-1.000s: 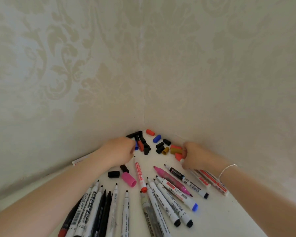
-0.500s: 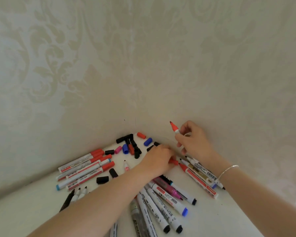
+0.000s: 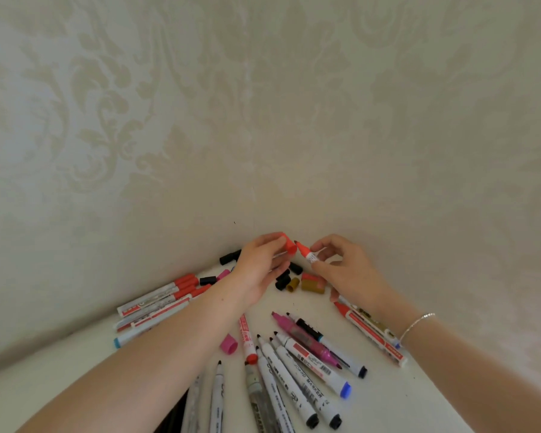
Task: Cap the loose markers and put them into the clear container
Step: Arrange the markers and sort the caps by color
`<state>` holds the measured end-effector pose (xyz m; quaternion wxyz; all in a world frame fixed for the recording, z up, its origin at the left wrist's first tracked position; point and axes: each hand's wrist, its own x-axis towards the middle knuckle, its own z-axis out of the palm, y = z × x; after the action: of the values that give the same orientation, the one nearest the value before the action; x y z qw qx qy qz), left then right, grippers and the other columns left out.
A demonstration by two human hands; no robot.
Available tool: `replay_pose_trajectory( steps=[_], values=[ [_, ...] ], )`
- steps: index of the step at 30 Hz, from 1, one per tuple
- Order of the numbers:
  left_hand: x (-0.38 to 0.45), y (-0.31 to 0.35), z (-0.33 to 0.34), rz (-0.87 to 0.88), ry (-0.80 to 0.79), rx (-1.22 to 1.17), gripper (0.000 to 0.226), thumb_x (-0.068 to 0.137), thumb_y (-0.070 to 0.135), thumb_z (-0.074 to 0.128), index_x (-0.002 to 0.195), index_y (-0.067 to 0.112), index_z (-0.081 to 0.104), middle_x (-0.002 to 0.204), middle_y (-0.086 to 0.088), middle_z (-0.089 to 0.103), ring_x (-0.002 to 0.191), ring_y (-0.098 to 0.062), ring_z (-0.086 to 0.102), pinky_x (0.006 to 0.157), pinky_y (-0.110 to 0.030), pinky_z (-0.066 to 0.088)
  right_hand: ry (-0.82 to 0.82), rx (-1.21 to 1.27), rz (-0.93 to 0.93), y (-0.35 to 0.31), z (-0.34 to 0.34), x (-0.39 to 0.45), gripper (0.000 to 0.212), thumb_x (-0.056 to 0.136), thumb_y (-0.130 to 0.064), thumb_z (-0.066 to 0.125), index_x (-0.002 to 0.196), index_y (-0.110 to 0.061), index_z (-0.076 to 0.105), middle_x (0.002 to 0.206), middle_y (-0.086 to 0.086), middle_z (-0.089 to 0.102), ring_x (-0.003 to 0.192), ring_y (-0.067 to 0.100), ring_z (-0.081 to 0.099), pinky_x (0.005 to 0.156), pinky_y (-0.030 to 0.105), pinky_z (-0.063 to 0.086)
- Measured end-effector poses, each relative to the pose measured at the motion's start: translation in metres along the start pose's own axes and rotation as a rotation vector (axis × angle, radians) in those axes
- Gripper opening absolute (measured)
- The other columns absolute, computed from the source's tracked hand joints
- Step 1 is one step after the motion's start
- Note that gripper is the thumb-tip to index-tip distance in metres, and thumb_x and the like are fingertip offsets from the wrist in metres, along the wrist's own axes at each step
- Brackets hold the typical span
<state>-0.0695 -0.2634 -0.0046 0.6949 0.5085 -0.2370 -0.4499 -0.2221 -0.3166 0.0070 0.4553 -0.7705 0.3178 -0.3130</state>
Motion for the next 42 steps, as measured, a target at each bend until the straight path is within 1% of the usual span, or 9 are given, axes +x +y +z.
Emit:
replay_pose_trajectory(
  steps=[6,13,19,22,26,29,33,37,42],
  values=[
    [-0.003,0.001,0.001,0.005,0.096,-0.022,0.018,0.099,0.012,0.051,0.115,0.008,0.057,0.091,-0.007,0.07,0.086,-0.015,0.066,0.071,-0.025,0.052,0.011,-0.021,-0.012,0.001,0.005,-0.002,0.009,0.089,-0.015,0.063,0.096,-0.018,0.06,0.091,0.003,0.06,0.038,0.001,0.052,0.035,0.02,0.039],
    [-0.012,-0.002,0.003,0.065,0.037,0.234,0.013,0.096,0.014,0.056,0.109,0.012,0.057,0.098,-0.009,0.07,0.08,-0.013,0.069,0.073,-0.025,0.054,0.007,-0.025,0.011,0.002,0.014,0.001,0.015,0.086,-0.009,0.063,0.09,-0.023,0.06,0.086,0.001,0.061,0.06,0.017,0.067,0.038,0.024,0.047],
    [-0.017,0.005,0.0,0.121,0.069,0.231,0.021,0.091,0.014,0.064,0.109,0.01,0.055,0.099,-0.013,0.072,0.081,-0.016,0.071,0.081,-0.026,0.056,0.068,0.005,-0.004,-0.004,0.016,0.001,0.009,0.085,-0.021,0.069,0.094,-0.019,0.066,0.093,-0.001,0.067,0.061,0.019,0.068,0.036,0.018,0.042],
    [-0.019,0.004,-0.001,0.157,0.059,0.257,0.026,0.092,0.015,0.063,0.117,0.013,0.057,0.104,-0.015,0.07,0.084,-0.018,0.071,0.079,-0.024,0.056,0.069,-0.067,-0.006,-0.004,0.02,0.001,0.009,0.087,-0.029,0.067,0.09,-0.02,0.068,0.089,-0.004,0.069,0.055,0.015,0.062,0.045,0.023,0.049],
    [-0.022,-0.002,0.003,0.183,0.078,0.23,0.027,0.094,0.011,0.057,0.122,0.012,0.06,0.108,-0.015,0.067,0.099,-0.025,0.068,0.086,-0.029,0.055,0.116,-0.142,-0.02,-0.008,0.031,0.003,0.011,0.089,-0.026,0.064,0.087,-0.016,0.064,0.082,-0.005,0.066,0.069,0.013,0.062,0.062,0.03,0.051],
    [-0.023,-0.002,0.004,0.185,0.113,0.152,0.027,0.092,0.007,0.06,0.118,0.01,0.061,0.101,-0.012,0.066,0.095,-0.024,0.069,0.079,-0.026,0.058,0.128,-0.186,-0.034,-0.01,0.037,0.001,0.013,0.089,-0.027,0.062,0.082,-0.016,0.061,0.08,-0.003,0.067,0.059,0.015,0.058,0.057,0.031,0.05],
    [-0.025,-0.002,0.004,0.205,0.145,0.125,0.025,0.09,0.008,0.063,0.114,0.014,0.062,0.11,-0.018,0.066,0.094,-0.024,0.069,0.073,-0.021,0.058,0.138,-0.247,-0.059,-0.015,0.041,-0.001,0.01,0.09,-0.024,0.06,0.086,-0.015,0.062,0.081,-0.003,0.065,0.054,0.01,0.053,0.046,0.021,0.041],
    [-0.028,-0.005,0.0,0.202,0.157,0.128,0.025,0.09,0.008,0.063,0.114,0.016,0.063,0.111,-0.017,0.066,0.089,-0.021,0.07,0.07,-0.02,0.058,0.142,-0.241,-0.061,-0.018,0.046,-0.004,0.008,0.089,-0.021,0.059,0.086,-0.015,0.063,0.078,0.001,0.067,0.063,0.022,0.064,0.056,0.035,0.053],
    [-0.028,-0.005,-0.007,0.144,0.12,0.186,0.037,0.091,0.01,0.062,0.127,0.016,0.056,0.112,-0.014,0.067,0.089,-0.02,0.07,0.071,-0.022,0.058,0.115,-0.198,-0.002,-0.014,0.051,-0.004,0.006,0.088,-0.019,0.058,0.085,-0.014,0.06,0.08,0.004,0.066,0.061,0.018,0.056,0.057,0.034,0.05]
  ],
)
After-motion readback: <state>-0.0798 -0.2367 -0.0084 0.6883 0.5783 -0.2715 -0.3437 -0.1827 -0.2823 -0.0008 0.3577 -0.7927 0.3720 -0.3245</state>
